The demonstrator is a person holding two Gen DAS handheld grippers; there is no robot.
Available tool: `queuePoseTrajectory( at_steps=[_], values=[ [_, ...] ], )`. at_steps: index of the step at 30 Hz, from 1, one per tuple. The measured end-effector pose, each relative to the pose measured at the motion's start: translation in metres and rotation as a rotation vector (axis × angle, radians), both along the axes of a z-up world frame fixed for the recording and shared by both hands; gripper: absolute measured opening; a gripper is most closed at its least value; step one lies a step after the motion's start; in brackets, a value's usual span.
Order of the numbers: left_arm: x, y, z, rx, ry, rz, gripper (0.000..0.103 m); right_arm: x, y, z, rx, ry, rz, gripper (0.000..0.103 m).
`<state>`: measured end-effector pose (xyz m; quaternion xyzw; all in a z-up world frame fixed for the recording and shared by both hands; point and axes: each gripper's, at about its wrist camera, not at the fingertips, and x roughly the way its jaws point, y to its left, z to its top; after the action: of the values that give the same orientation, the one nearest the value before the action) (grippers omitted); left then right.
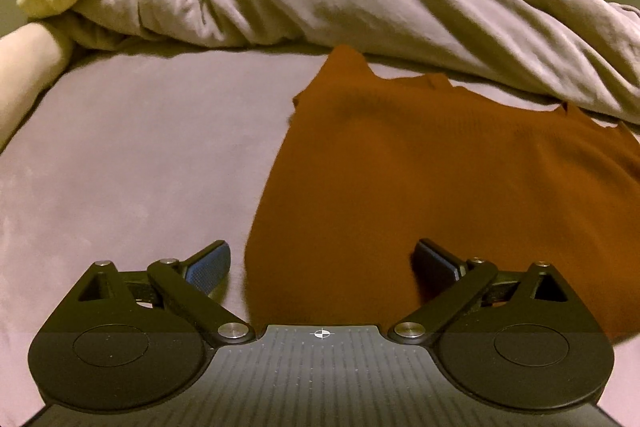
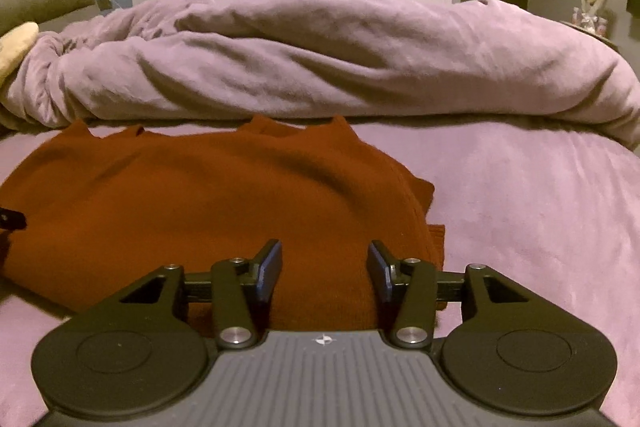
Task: Fold small clothes
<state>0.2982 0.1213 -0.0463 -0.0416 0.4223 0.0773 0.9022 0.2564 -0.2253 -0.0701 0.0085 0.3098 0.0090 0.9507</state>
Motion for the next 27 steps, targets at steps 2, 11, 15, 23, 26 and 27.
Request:
queuePoseTrajectory(
  at_steps=[2, 11, 15, 23, 26, 27],
  values=[
    [0.0, 0.004, 0.004, -0.004, -0.016, 0.011, 0.101, 0.004, 0.003, -0.001, -0.026, 0.017, 0.012, 0.055],
    [0.006, 0.059, 0.009, -0.178, -0.071, 0.074, 0.101, -0.001, 0.035, 0.013, -0.079, -0.05, 0.104, 0.058],
    [0.013, 0.061, 0.014, -0.187, -0.104, 0.086, 0.101, 0.015, 0.047, 0.006, -0.087, -0.035, 0.123, 0.039],
    [0.064, 0.006, 0.007, -0.081, -0.153, -0.048, 0.101, 0.065, 0.07, 0.011, -0.166, -0.118, 0.156, 0.037],
    [0.077, 0.008, -0.022, -0.032, -0.027, 0.025, 0.101, 0.092, 0.067, -0.01, -0.275, -0.058, 0.131, 0.037],
    [0.074, 0.015, -0.027, -0.053, -0.023, 0.048, 0.102, 0.1, 0.062, -0.018, -0.297, -0.022, 0.122, 0.038]
  ],
)
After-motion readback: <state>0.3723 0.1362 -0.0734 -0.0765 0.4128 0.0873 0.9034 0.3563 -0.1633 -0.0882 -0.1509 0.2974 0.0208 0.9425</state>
